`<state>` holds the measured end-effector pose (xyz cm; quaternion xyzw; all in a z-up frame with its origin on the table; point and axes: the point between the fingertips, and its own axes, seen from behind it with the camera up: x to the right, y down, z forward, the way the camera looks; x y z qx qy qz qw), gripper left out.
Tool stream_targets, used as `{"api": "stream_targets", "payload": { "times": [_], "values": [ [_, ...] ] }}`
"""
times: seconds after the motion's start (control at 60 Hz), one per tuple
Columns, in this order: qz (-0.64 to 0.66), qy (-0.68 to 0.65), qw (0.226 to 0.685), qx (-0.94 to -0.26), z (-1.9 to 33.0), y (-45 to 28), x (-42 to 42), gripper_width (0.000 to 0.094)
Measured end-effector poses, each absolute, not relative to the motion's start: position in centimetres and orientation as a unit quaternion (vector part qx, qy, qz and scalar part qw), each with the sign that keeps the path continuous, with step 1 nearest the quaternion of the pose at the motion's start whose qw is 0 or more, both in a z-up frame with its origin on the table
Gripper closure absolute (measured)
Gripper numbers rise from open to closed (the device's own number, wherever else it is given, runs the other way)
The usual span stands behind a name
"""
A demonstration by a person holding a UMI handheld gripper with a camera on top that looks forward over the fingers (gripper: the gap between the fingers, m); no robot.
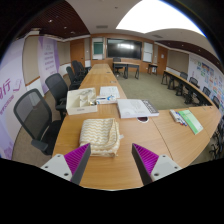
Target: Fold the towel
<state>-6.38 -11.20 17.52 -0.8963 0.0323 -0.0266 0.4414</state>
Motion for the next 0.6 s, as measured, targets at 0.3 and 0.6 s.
{"api": "stream_targets", "payload": {
  "times": [0.3, 0.6],
  "values": [
    [-0.049, 0.022, 0.446, -0.893, 22.6, -24.9, -10.3, 0.0081],
    [-0.061, 0.014, 0.458, -0.887, 25.1, -30.9, -11.0, 0.0083]
  ]
}}
